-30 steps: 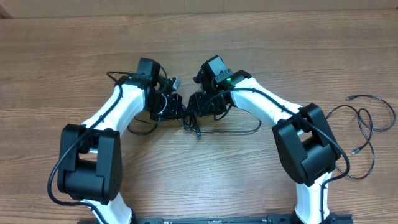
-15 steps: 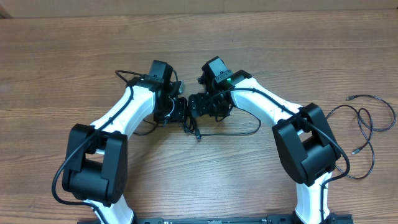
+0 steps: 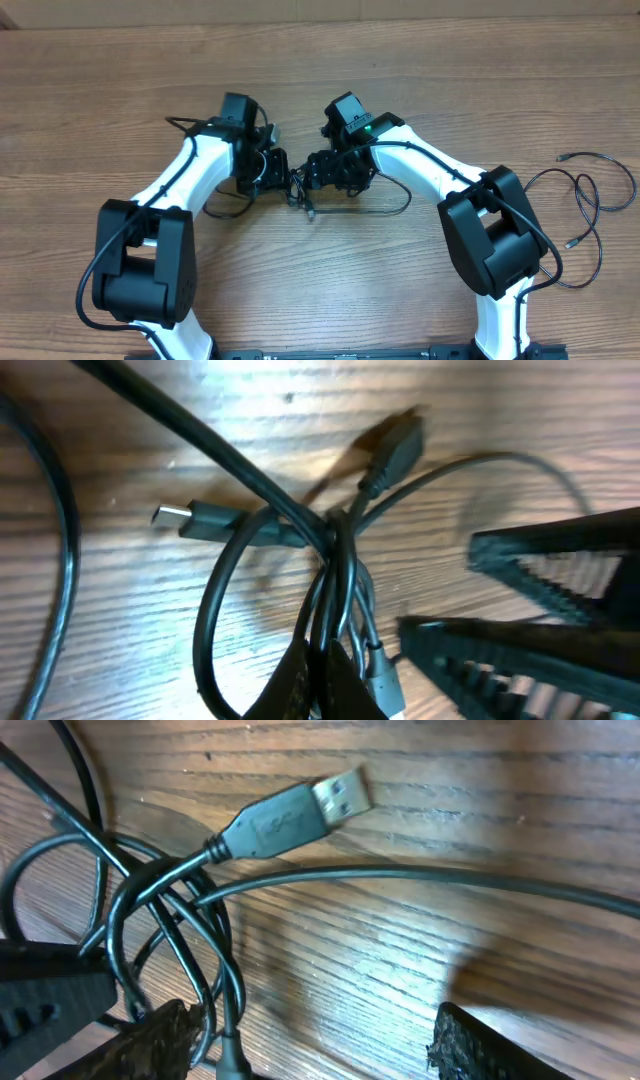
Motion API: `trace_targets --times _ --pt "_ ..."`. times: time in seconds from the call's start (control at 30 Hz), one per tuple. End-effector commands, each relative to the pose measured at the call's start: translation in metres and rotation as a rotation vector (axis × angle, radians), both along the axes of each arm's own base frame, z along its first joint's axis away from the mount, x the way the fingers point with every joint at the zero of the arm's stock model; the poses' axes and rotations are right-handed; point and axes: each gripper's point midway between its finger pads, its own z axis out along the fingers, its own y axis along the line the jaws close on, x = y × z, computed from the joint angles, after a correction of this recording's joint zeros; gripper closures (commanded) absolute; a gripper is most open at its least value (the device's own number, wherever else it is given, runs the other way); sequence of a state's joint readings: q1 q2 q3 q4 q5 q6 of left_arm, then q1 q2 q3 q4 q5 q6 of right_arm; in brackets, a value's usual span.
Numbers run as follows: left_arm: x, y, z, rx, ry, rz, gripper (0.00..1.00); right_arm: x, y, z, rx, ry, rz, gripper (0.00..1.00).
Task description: Untangle cables
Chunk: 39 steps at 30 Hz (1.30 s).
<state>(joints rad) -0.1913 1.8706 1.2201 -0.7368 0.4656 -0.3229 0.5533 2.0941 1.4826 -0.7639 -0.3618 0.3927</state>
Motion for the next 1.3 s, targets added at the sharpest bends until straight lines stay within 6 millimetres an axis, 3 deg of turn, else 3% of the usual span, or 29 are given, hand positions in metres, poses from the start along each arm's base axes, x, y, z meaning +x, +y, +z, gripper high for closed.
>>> trace_targets --times 0.0,0.17,0.27,0.43,0.57,0.67,0.8,0.93,1.17,1.27 --pt "0.007 -0.022 0.017 -0.148 -0.007 -0.014 0.96 -0.009 0.011 -0.006 -0.004 0.004 0.029 0.24" --pt "0.005 -0.036 0.029 -0.253 -0.021 -0.062 0.96 -0.012 0.017 -0.006 0.001 -0.005 0.043 0.24" --pt "0.003 -0.041 0.034 -0.291 -0.031 -0.098 0.96 -0.006 0.01 -0.009 -0.039 -0.031 0.029 0.28" --pt "0.002 -0.042 0.034 -0.296 -0.031 -0.104 0.96 0.007 -0.005 -0.013 -0.112 -0.08 -0.008 0.53" --pt "-0.001 -0.043 0.036 -0.311 -0.027 -0.116 0.96 0.018 -0.017 -0.013 -0.129 -0.098 -0.043 0.8" --pt "-0.004 -0.034 0.027 -0.24 -0.02 -0.118 0.96 0.027 -0.029 -0.014 -0.143 -0.098 -0.091 0.96" --pt "-0.008 -0.015 0.012 -0.108 0.01 -0.096 0.96 0.038 -0.047 -0.014 -0.148 -0.09 -0.138 0.96" --pt "-0.011 -0.012 0.012 -0.104 0.018 -0.104 0.96 0.044 -0.057 -0.014 -0.15 -0.087 -0.163 0.96" --pt "-0.011 0.022 0.013 -0.109 0.074 -0.002 0.96 0.047 -0.063 -0.014 -0.151 -0.086 -0.179 0.96" --pt "-0.013 0.015 0.021 -0.19 0.073 -0.025 0.96 0.048 -0.062 -0.014 -0.144 -0.087 -0.177 0.96"
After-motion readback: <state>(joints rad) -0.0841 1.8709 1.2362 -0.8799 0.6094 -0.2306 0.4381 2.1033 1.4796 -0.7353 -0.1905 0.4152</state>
